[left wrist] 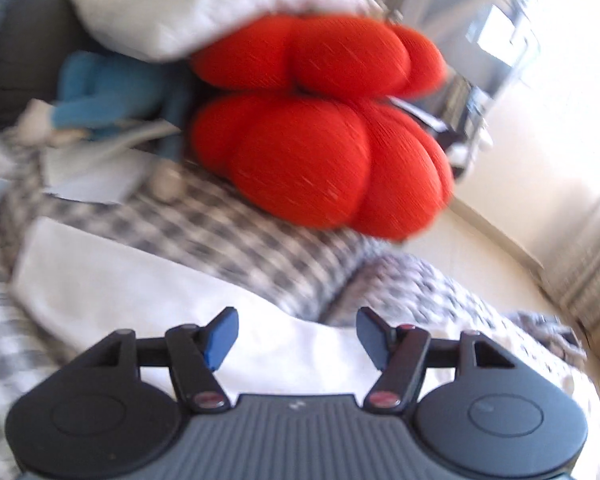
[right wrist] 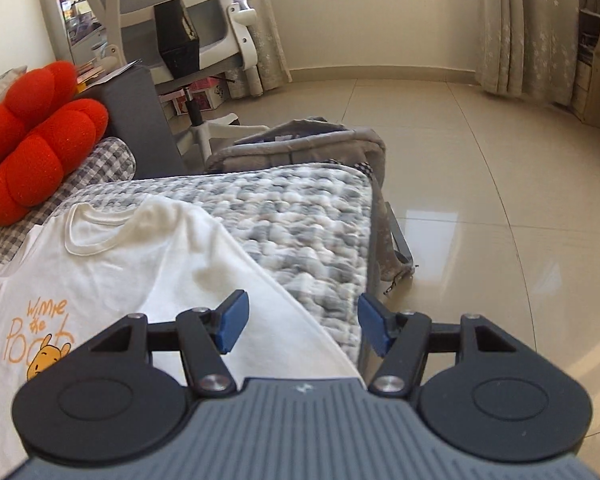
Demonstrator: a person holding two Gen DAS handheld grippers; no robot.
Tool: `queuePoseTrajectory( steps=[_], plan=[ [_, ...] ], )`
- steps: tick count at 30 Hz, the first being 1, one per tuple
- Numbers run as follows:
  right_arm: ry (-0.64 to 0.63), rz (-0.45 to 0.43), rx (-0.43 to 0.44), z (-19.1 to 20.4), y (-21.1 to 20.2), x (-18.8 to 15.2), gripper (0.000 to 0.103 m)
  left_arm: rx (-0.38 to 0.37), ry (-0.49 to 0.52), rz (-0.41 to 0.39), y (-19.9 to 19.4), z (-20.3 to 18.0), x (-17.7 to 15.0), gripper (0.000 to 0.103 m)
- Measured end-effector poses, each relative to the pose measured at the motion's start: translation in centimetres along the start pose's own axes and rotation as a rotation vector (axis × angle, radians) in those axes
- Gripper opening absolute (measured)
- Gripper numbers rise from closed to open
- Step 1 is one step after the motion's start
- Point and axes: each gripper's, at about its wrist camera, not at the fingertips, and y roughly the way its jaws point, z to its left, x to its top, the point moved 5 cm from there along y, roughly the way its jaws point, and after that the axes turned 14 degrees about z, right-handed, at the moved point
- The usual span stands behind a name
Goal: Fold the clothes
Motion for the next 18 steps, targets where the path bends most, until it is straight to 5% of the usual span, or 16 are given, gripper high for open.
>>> queuePoseTrajectory(
  steps=[6, 7, 8, 10, 14, 18],
  plan=[
    [0.001, 0.055, 0.092, -1.3, 1.9, -0.9, 0.048, -0.066, 0.135, 0.055, 3.6, -5.6, -0.4, 0.066],
    [0.000, 0.053, 0.117, -1.3, 1.7, -0.9, 0.034, -0.071, 0.151, 0.059, 3.9, -6.3, -0.7, 0.066],
    [-0.008, 0.053, 0.131, -1.2, 1.5, -0.9, 0.032, -0.076, 0.167, 0.064, 4.2, -7.1, -0.9, 0.066],
    [-0.043, 0.038, 0.106, -0.9, 0.9, -0.7, 0.004, -0.086, 0.199, 0.073, 4.8, -8.4, -1.5, 0.066],
    [0.023, -0.050, 0.066, -3.0, 0.1, 0.6, 0.004, -0.088, 0.264, 0.088, 5.5, -10.6, -2.7, 0.066],
    [0.015, -0.018, -0.041, -2.8, 0.9, 0.3, 0.016, -0.078, 0.330, 0.089, 4.9, -11.7, -3.3, 0.066]
  ],
)
